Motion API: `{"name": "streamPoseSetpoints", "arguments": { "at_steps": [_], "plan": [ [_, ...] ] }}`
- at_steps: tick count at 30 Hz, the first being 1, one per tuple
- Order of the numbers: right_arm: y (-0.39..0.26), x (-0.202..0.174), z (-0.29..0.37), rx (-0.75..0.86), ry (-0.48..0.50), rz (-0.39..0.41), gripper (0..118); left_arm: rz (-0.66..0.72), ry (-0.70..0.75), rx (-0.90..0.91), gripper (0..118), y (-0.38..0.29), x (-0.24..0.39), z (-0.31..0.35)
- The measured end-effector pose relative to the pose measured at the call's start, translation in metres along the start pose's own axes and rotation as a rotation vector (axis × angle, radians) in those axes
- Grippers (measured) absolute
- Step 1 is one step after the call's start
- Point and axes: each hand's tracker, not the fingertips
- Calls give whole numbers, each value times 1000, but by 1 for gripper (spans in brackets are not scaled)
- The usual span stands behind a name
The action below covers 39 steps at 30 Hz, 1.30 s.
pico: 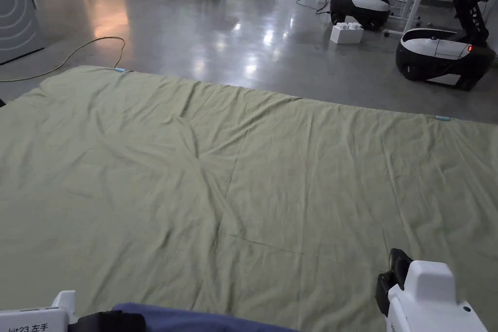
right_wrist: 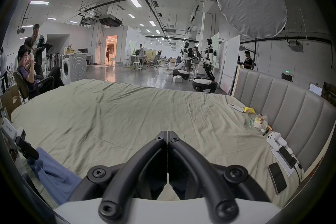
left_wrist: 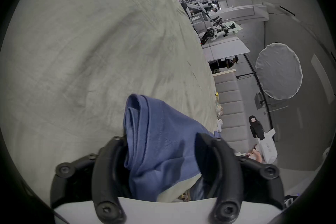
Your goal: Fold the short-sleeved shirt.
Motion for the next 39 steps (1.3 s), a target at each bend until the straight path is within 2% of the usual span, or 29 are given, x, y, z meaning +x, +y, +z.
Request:
{"name": "streamPoseSetpoints", "arguments": {
  "at_steps": [1,3,5,7,10,13,16,22,26,31,35,39],
  "plan": [
    [0,-1,0,-3,2,-4,1,-4,9,7,51,-2,0,-2],
    [0,-3,-1,-6,6,-5,1,4,44,17,23,-14,20,-7],
    [1,-4,-1,-7,10,-2,1,20,56,24,15,-19,25,-10],
    [1,-4,0,-6,11,1,1,32,62,39,13,-16,29,-8],
    [1,-4,2,-4,12,4,1,-39,100,49,11,-17,41,-3],
    [1,-1,3,-4,11,6,1,-22,100,54,11,-14,53,5],
    [1,3,6,-1,7,5,1,-75,127,80,11,-8,57,15],
    [3,7,9,13,9,-3,1,-111,176,111,11,10,76,52],
    [6,7,11,27,20,-8,1,-160,293,161,11,20,85,82],
    [7,4,14,46,40,-9,1,-208,460,163,11,8,116,86],
    [5,2,13,47,57,-18,1,-252,482,158,11,-8,146,73],
    [3,1,14,45,69,-25,1,-240,443,155,11,-22,170,57]
  ]
}}
